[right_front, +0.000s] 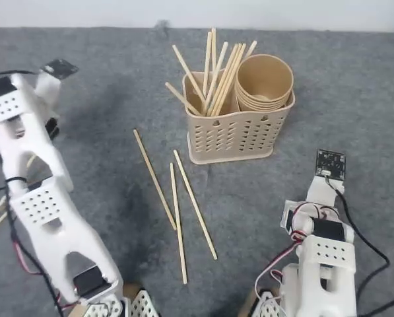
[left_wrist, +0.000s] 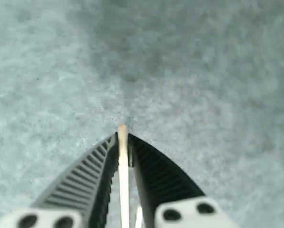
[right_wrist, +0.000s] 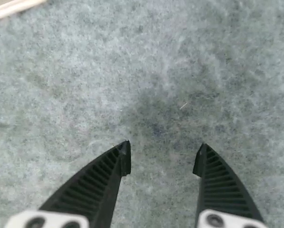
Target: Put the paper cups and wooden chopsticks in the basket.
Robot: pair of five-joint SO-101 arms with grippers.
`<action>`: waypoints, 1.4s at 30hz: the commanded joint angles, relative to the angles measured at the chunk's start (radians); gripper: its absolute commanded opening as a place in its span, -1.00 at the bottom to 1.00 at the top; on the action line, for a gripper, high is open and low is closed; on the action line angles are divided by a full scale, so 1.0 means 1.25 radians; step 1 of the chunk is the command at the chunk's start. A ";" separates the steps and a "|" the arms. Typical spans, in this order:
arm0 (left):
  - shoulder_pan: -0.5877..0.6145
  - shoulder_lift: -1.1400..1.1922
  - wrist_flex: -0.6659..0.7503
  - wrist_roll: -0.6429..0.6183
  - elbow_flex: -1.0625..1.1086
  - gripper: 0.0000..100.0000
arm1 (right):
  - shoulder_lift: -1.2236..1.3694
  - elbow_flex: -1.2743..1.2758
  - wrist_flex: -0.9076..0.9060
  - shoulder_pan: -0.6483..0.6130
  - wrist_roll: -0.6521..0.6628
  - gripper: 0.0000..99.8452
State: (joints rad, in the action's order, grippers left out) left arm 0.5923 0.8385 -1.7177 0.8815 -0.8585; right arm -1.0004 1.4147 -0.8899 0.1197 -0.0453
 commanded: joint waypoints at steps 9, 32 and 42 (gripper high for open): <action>-0.112 -0.330 -0.032 -0.373 0.102 -0.98 | -0.015 -0.002 0.014 -0.004 0.012 -0.55; -0.622 -0.922 0.300 -0.964 0.118 -0.98 | -0.015 -0.002 0.014 -0.004 0.012 -0.55; -0.719 -0.895 0.547 -0.964 0.123 -0.98 | -0.015 -0.001 0.012 -0.004 0.015 -0.55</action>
State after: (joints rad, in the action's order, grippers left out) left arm -0.2946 -0.3046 -1.1147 -0.3107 -0.7020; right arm -1.0004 1.4147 -0.8899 0.1197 -0.0453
